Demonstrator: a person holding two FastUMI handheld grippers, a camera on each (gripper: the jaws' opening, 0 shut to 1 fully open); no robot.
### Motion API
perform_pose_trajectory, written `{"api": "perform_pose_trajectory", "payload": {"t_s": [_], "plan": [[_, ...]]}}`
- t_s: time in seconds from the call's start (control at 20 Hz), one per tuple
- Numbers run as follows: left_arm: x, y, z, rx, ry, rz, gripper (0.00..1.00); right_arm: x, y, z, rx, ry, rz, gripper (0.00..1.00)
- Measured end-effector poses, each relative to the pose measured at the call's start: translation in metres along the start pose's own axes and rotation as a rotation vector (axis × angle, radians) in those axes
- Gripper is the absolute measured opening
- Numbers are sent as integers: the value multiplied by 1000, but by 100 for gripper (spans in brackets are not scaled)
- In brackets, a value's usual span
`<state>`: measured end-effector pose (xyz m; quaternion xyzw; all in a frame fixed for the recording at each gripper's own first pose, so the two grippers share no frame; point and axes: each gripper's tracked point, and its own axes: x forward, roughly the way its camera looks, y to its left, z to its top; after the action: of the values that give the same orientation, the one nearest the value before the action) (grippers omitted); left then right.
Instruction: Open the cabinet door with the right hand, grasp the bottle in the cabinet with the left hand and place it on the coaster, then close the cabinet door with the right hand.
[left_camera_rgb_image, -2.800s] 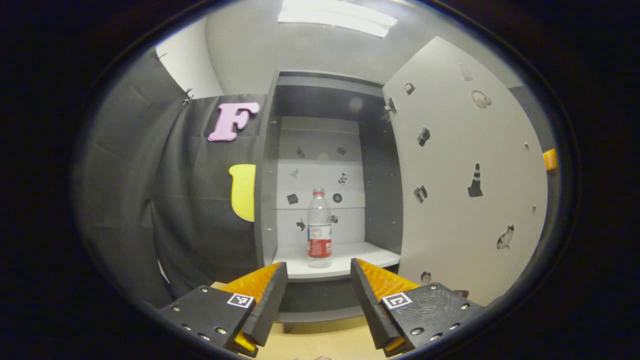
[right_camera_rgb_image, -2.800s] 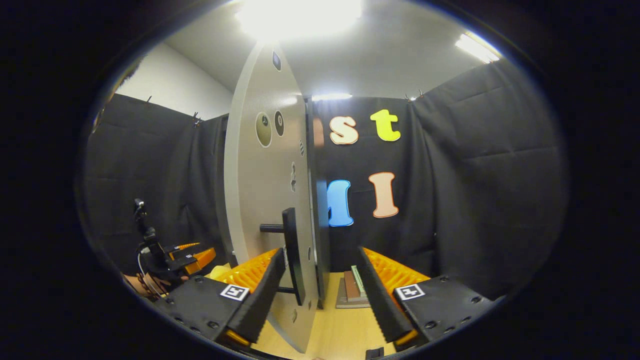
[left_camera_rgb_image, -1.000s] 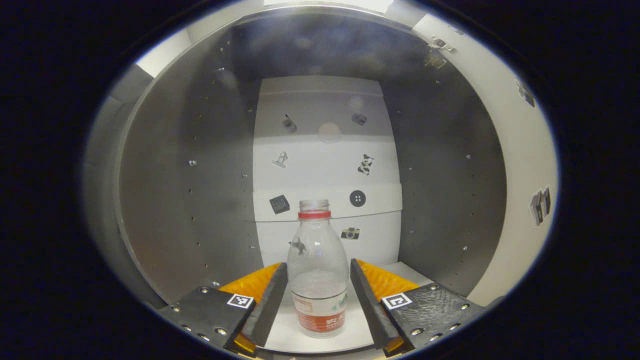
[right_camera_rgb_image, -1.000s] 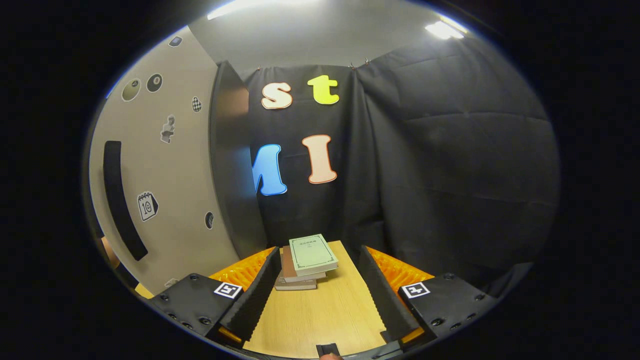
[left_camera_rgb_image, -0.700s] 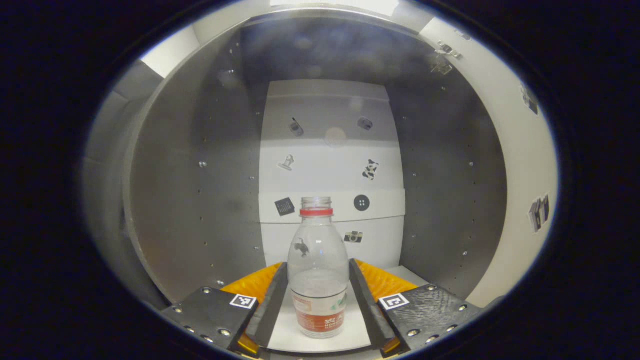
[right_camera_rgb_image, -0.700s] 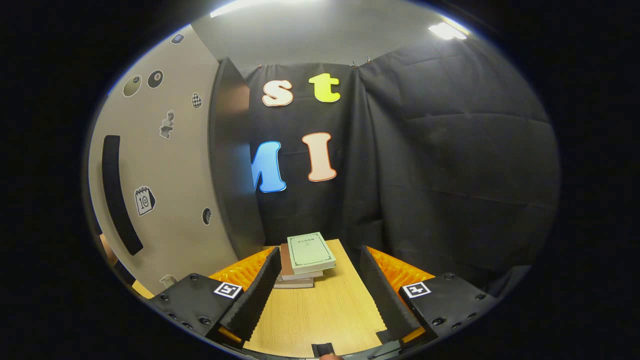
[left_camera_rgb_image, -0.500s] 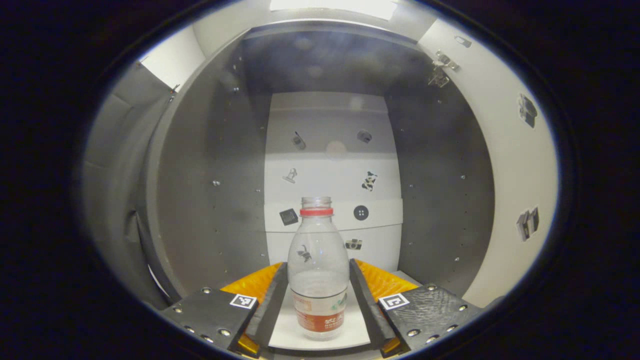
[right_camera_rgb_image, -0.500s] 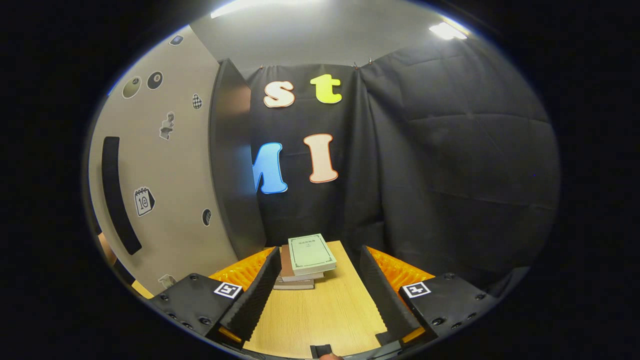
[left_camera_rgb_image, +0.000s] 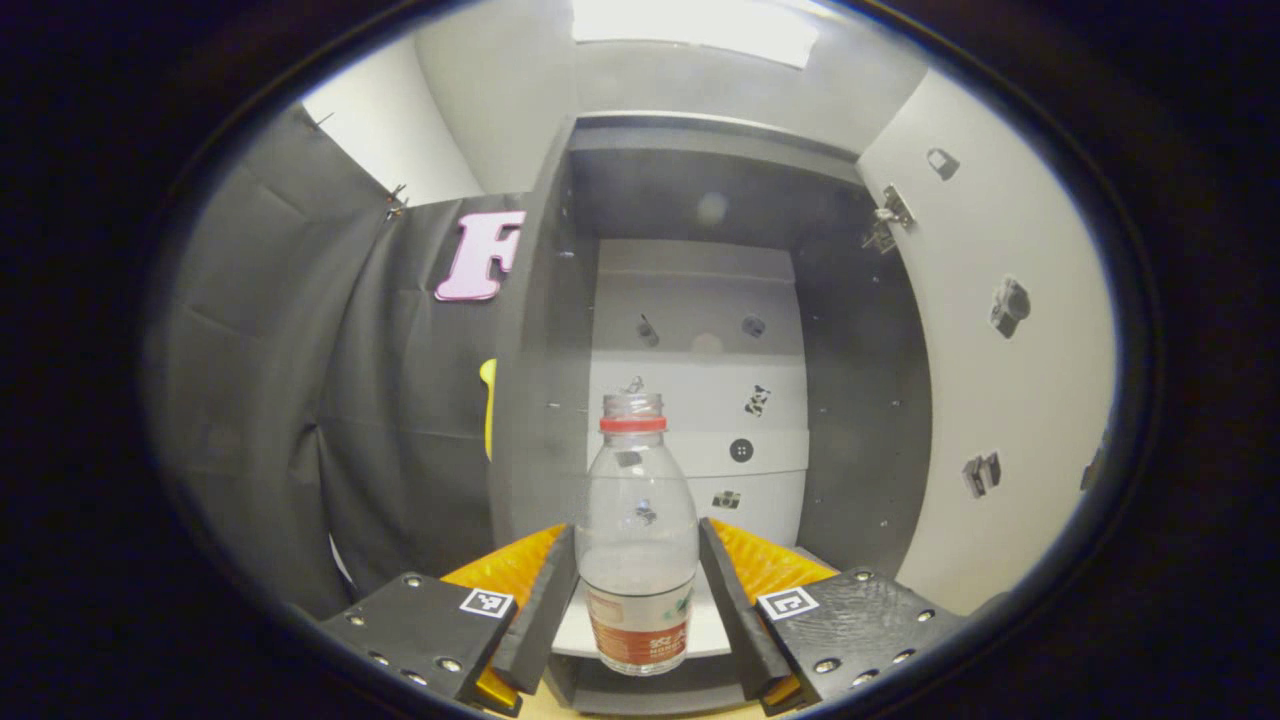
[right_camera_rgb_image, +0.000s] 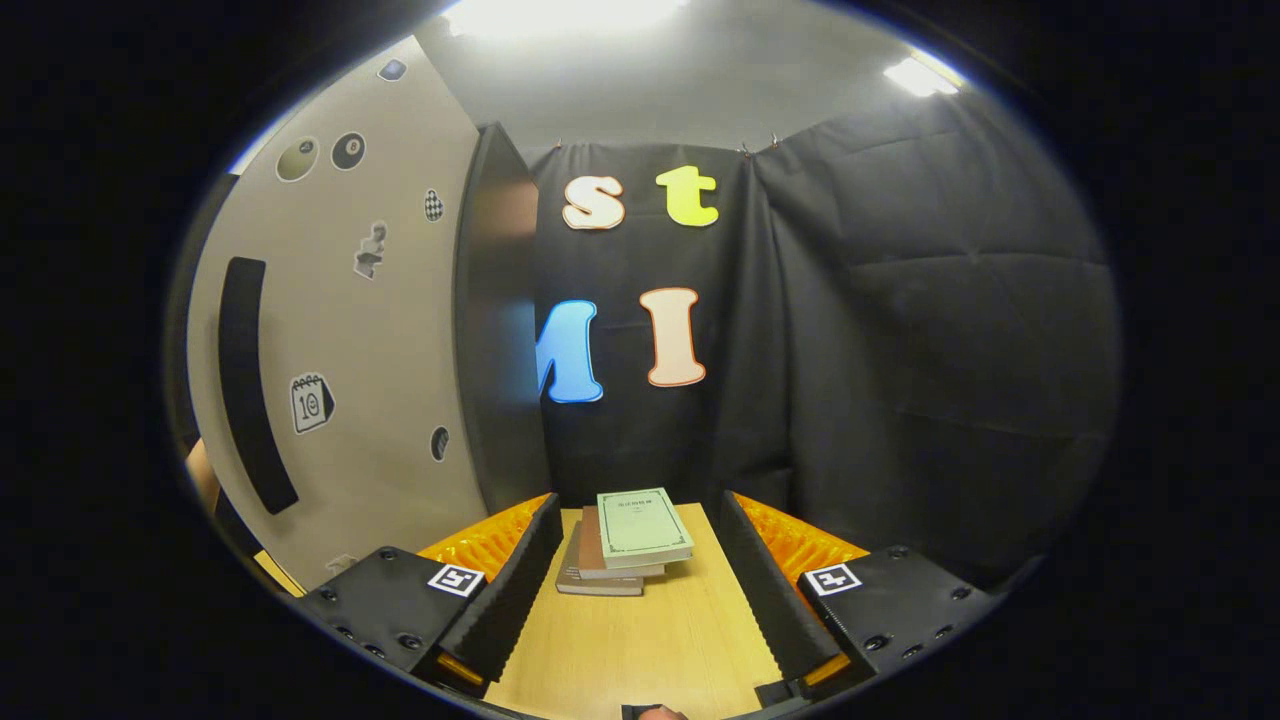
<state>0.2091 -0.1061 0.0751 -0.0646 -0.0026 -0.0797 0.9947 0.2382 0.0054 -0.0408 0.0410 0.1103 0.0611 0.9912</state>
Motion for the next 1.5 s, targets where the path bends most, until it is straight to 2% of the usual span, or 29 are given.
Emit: {"api": "perform_pose_trajectory", "payload": {"t_s": [0.25,0.3,0.35,0.45,0.5,0.55,0.6,0.85,0.95,1.0,1.2,1.4,1.5], "plan": [[-51,35,-13,-1,21,-1,71,-22,24,15,93,-61,-6,100],[-61,41,-17,-7,26,-7,73,-27,27,17,115,-68,-12,100],[-72,46,-22,-11,33,-13,71,-32,31,17,141,-69,-8,100],[-91,57,-30,-20,36,-19,71,-41,40,18,184,-70,2,93],[-99,60,-35,-28,42,-25,71,-48,40,18,192,-74,-11,98],[-108,63,-40,-36,46,-32,73,-53,38,18,195,-80,-28,98],[-116,67,-45,-40,50,-37,71,-59,38,18,199,-85,-41,98],[-150,72,-85,-55,94,-58,73,-79,46,14,174,-86,-74,98],[-162,72,-104,-72,119,-66,71,-85,50,11,152,-80,-81,98],[-166,71,-114,-81,131,-69,73,-89,53,9,144,-77,-82,98],[-184,69,-151,-95,165,-76,71,-96,59,0,129,-56,-85,98],[-190,74,-187,-92,182,-58,76,-100,59,-6,124,-42,-98,98],[-193,72,-204,-91,195,-60,73,-102,60,-10,125,-32,-102,98]]}}
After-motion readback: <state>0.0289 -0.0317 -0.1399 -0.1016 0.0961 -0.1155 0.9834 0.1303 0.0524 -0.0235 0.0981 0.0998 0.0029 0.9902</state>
